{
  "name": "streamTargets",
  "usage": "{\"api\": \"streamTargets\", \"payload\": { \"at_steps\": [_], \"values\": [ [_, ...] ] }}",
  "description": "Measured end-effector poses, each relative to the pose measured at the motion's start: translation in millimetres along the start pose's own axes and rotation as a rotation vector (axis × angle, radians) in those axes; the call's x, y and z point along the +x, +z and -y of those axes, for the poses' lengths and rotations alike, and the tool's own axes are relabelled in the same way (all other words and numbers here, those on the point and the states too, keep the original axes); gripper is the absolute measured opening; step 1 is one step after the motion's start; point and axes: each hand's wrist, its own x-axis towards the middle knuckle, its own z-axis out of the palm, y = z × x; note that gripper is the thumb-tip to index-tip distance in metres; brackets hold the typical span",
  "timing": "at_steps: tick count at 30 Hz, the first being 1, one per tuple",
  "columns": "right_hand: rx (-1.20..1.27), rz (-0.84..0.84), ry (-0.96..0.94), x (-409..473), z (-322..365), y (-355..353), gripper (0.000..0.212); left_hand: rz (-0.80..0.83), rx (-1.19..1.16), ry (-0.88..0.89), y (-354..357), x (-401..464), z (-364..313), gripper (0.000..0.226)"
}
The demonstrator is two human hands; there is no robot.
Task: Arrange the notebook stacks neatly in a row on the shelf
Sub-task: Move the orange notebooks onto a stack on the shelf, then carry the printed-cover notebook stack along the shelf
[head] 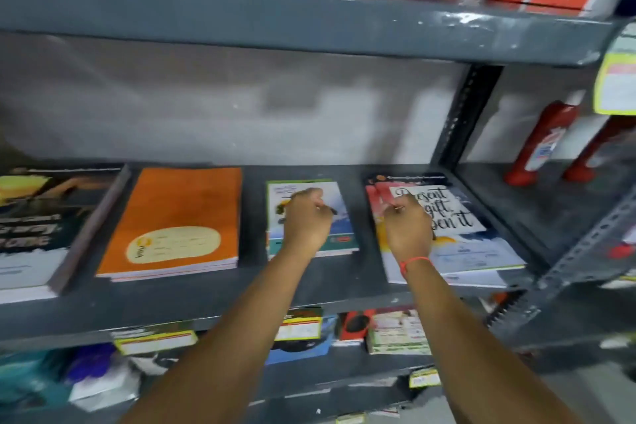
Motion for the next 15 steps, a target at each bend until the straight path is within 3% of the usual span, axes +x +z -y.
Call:
{"api": "streamTargets", "payload": {
  "at_steps": [3,7,8,10,14,15],
  "values": [
    [-0.079,-0.021,0.085,28.2,-48.5,-28.9,0.024,0.203,-0.145,-0.113,67.7,-14.8,-20.3,0.02],
    [-0.336,0.11,0.128,61.0,-112.7,-63.4,0.03,0.405,-0.157,-0.328,134.7,-23.8,-32.6,0.012],
    [-0.392,0.154,0.162,68.5,-128.7,-72.9,0.033,0.413,-0.11,-0.347,147.8,-24.2,-35.0,0.005],
    [-0.456,0.245,0.239,79.4,-154.7,-88.8,0.038,0.336,-0.1,-0.404,166.3,-24.4,-34.4,0.017],
    [-0.347,0.233,0.332,95.6,-174.3,-105.9,0.035,0.249,-0.142,-0.463,175.9,-21.4,-36.4,0.01],
    [-0.323,0.249,0.348,99.9,-176.1,-106.1,0.034,0.235,-0.153,-0.491,176.7,-19.3,-36.9,0.024]
  ]
}}
